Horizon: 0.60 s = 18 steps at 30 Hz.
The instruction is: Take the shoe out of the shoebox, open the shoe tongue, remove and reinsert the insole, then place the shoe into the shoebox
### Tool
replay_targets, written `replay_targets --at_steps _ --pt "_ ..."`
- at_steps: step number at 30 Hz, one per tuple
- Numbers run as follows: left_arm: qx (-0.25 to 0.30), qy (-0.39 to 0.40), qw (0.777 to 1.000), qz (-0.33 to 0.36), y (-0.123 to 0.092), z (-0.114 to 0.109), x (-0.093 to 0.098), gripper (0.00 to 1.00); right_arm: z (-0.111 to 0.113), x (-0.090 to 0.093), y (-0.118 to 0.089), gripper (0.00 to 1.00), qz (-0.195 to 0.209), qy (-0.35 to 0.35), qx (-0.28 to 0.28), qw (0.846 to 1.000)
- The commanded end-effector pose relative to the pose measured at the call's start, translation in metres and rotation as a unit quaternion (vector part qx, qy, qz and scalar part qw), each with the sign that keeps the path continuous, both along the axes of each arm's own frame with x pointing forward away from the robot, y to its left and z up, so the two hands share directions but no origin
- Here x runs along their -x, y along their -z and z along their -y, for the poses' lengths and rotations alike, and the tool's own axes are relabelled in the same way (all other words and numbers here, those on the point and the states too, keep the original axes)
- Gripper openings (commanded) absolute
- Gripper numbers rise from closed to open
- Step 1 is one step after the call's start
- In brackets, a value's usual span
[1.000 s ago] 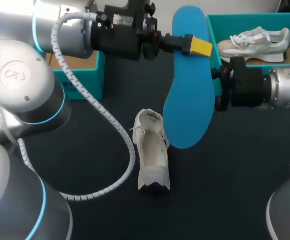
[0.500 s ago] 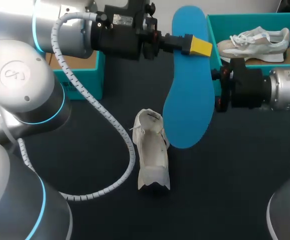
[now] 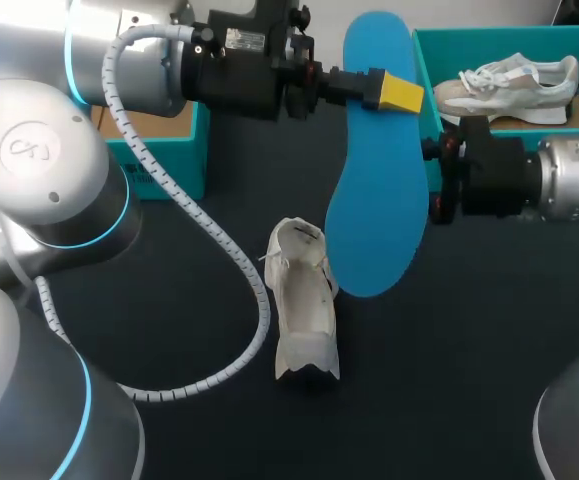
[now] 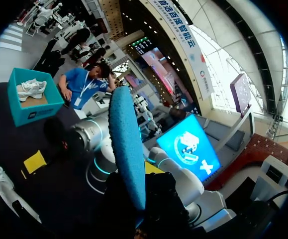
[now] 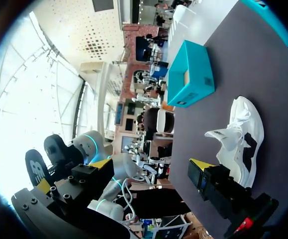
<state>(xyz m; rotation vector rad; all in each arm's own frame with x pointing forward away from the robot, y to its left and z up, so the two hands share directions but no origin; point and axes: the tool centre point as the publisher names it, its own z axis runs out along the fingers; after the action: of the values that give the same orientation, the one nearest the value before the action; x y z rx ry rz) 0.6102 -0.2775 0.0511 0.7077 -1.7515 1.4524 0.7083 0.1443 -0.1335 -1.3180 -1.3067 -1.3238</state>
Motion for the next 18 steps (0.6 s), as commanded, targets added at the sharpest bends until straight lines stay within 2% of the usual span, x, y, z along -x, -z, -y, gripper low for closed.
replay_targets --at_steps 1,6,11,14,18 --pt "0.0 -0.011 0.997 0.079 0.008 -0.01 0.002 0.0 -0.003 -0.001 0.0 1.0 -0.001 0.001 0.001 1.0" --pt "0.01 -0.022 0.972 0.235 0.016 -0.03 0.0 0.0 -0.003 -0.001 0.0 1.0 -0.001 0.001 0.001 1.0" --pt "0.037 -0.026 0.941 0.336 0.02 -0.051 -0.005 0.0 -0.003 -0.001 0.0 1.0 -0.001 0.001 0.001 1.0" --pt "0.034 -0.022 0.93 0.366 0.023 -0.062 -0.009 0.0 -0.003 -0.001 0.0 1.0 -0.001 0.001 0.001 1.0" --pt "0.04 -0.017 0.896 0.441 0.024 -0.08 -0.015 0.0 -0.003 -0.001 0.0 1.0 -0.001 0.001 0.001 1.0"
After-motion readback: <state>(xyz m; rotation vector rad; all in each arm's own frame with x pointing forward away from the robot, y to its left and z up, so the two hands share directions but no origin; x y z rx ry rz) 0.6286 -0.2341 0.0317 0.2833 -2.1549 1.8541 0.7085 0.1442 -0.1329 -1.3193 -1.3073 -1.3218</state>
